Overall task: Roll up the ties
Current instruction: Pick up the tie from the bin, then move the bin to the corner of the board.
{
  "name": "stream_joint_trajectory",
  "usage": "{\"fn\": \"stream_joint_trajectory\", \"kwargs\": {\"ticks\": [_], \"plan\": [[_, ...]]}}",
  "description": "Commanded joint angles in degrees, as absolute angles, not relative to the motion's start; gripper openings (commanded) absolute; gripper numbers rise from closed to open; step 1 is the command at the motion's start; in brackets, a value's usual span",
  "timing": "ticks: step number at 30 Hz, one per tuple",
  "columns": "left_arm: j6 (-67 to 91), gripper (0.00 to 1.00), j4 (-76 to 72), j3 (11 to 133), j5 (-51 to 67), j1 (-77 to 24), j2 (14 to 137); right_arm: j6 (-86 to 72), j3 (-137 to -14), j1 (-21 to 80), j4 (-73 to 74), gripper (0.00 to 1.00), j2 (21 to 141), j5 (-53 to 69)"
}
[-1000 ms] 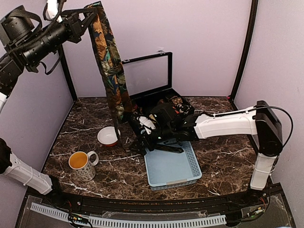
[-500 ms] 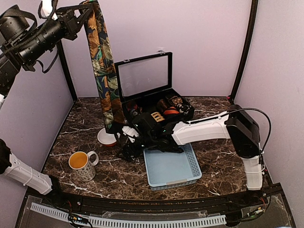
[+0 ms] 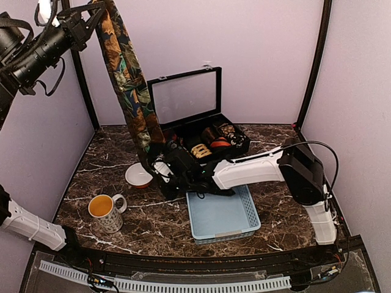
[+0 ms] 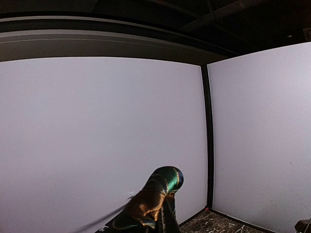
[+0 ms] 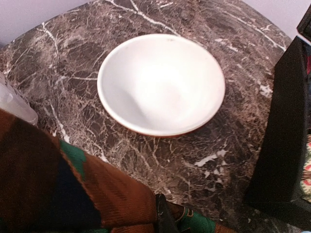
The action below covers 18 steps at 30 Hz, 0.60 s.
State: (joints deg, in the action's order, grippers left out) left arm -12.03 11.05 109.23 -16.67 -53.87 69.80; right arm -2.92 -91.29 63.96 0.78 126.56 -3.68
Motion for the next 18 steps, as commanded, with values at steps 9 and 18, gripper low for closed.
{"fn": "stream_joint_trajectory", "kwargs": {"ticks": [9, 18], "plan": [[-13.4, 0.0, 1.1, 90.3, -26.6, -53.7, 62.1, -5.6, -93.2, 63.7, -0.3, 0.0, 104.0, 0.3], [-11.3, 0.0, -0.1, 78.0, -36.2, -53.7, 60.4, -11.3, -104.7, 66.1, 1.2, 0.0, 101.0, 15.9]]}}
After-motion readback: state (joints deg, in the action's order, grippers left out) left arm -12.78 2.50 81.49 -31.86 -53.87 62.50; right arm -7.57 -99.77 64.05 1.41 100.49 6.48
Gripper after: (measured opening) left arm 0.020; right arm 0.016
